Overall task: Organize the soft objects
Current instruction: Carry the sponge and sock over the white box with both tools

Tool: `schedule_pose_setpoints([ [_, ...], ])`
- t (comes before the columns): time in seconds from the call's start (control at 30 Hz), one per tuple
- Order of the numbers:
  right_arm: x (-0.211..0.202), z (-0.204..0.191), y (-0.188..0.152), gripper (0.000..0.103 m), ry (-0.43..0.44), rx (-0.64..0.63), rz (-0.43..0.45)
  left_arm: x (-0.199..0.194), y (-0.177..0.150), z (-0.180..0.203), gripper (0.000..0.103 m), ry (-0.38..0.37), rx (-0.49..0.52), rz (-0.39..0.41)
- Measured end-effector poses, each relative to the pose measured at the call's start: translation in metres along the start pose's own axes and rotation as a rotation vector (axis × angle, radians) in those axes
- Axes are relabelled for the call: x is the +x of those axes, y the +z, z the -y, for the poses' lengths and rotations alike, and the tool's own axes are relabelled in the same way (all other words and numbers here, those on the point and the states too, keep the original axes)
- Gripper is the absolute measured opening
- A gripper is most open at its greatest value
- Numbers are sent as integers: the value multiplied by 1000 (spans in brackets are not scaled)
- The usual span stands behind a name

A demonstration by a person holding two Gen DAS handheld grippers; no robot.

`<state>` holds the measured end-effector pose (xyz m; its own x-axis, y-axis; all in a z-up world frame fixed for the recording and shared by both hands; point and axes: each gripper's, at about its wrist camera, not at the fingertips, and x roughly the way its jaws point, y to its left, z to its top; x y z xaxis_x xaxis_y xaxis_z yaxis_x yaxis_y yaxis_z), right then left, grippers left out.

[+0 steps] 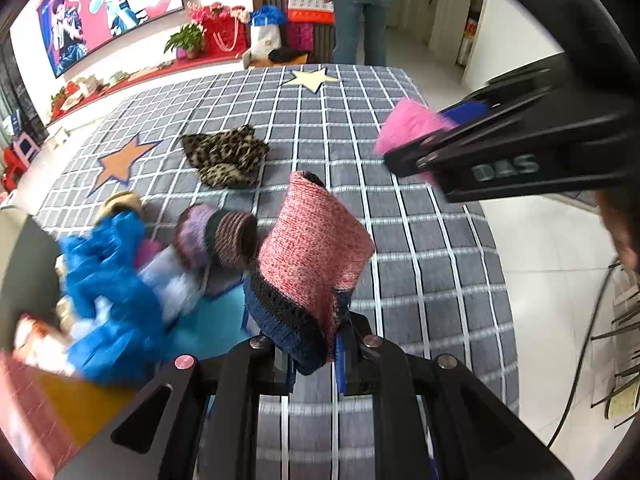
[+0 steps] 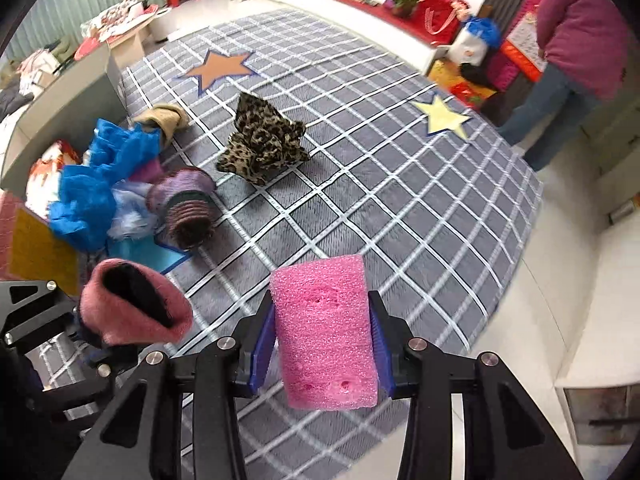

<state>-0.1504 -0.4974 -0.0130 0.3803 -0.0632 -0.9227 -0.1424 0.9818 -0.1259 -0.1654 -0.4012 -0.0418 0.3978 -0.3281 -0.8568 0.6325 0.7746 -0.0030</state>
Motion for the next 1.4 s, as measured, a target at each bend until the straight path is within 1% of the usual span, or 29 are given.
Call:
schedule_pose_setpoints([
  [0.1,-27,-8,-8,44,-2,14,21,-31,-7,2,15,41,11,11],
  [0.13,-42,-17,-12,44,-2,17,29,-47,-10,-1,15,58,5,18],
  [0.2,-57,-27,-14,44,16,25,28,-69,-14,-10,15,68,-22,23],
  [0.27,-76,-45,-15,44,33,29,28,-90,-18,-26,15,80,-57,25],
  [0.33,-90,-65,-12,44,12,19,51,-109,-22,-43,15,98,-81,42],
  [0.4,-101,-82,-7,44,15,11,68,-127,-26,-66,15,126,-97,64],
  [0.5,-112,-117,14,44,53,23,81,-148,-37,-114,16,174,-137,82],
  [0.6,-114,-160,44,44,70,47,91,-160,-52,-170,16,239,-207,64],
  [0.63,-114,-183,59,44,91,37,90,-166,-61,-197,16,256,-244,55],
  [0.7,-113,-213,78,44,103,24,95,-171,-73,-236,16,283,-287,43],
  [0.73,-113,-236,94,44,115,17,105,-175,-80,-262,16,311,-304,40],
  [0.77,-112,-253,107,44,131,16,113,-176,-84,-277,16,335,-308,40],
  [0.83,-106,-280,129,44,155,23,118,-174,-91,-315,16,380,-319,38],
  [0.87,-99,-298,144,44,170,38,114,-171,-94,-334,16,386,-334,34],
  [0.97,-75,-335,182,44,233,122,91,-157,-105,-393,16,342,-403,17],
  [1.03,-50,-359,205,44,231,164,68,-141,-110,-422,16,324,-417,-19],
  [1.1,-26,-370,219,44,226,194,41,-128,-115,-441,16,316,-416,-49],
  [1.13,-7,-376,229,44,218,214,18,-119,-117,-451,16,301,-417,-66],
  [1.17,3,-378,234,44,213,224,2,-112,-118,-457,16,286,-417,-75],
  [1.27,38,-383,245,44,192,254,-52,-91,-121,-466,16,257,-407,-101],
  [1.4,64,-388,253,44,183,268,-101,-69,-119,-476,16,217,-415,-142],
])
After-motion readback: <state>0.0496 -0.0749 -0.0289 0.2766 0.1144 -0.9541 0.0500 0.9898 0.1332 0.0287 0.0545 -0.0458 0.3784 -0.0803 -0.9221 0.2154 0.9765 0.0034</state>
